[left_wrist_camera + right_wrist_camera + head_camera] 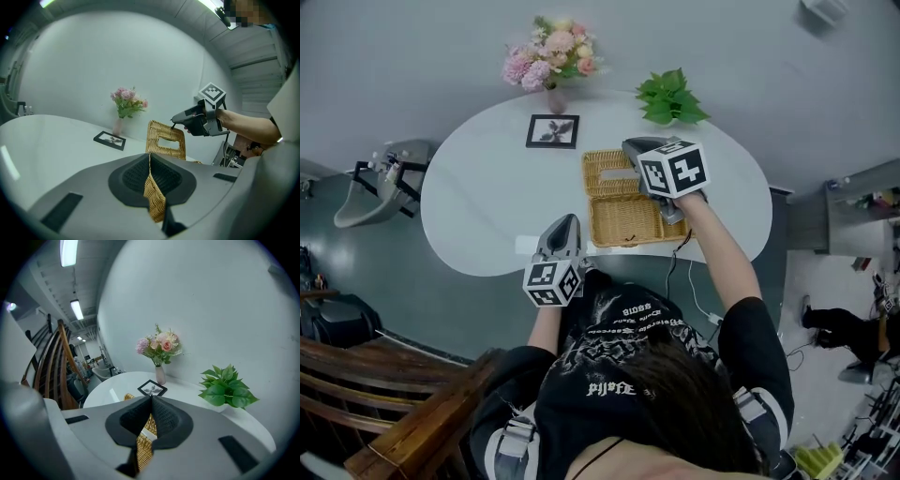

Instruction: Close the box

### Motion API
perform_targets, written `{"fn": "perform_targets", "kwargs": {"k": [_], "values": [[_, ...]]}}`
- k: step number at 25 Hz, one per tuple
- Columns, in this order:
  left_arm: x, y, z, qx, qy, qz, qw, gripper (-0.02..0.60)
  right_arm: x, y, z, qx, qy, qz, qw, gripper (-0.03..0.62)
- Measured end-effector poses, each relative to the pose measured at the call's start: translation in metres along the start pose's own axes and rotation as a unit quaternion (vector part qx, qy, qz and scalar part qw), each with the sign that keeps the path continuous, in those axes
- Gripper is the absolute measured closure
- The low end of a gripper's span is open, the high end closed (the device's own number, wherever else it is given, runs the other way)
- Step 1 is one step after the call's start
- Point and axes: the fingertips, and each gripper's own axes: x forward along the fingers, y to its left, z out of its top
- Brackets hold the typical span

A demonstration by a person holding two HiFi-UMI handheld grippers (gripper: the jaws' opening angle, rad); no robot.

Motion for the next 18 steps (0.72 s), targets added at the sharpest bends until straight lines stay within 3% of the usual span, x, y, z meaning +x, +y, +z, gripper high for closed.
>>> {"fn": "perform_targets", "kwargs": {"k": [6, 18], "values": [[-0.015, -0.014, -0.001, -0.006, -0.016, -0.005, 0.9998, 0.555, -0.021, 0.016, -0.003, -0.028, -0.009, 0.005, 1.000, 0.559], [-0.036, -0.030, -0.011, 0.003, -0.024, 0.021, 0.9995, 0.555, -0.050, 0.042, -0.020, -0.067, -0.018, 0.018, 0.997, 0.559]]}}
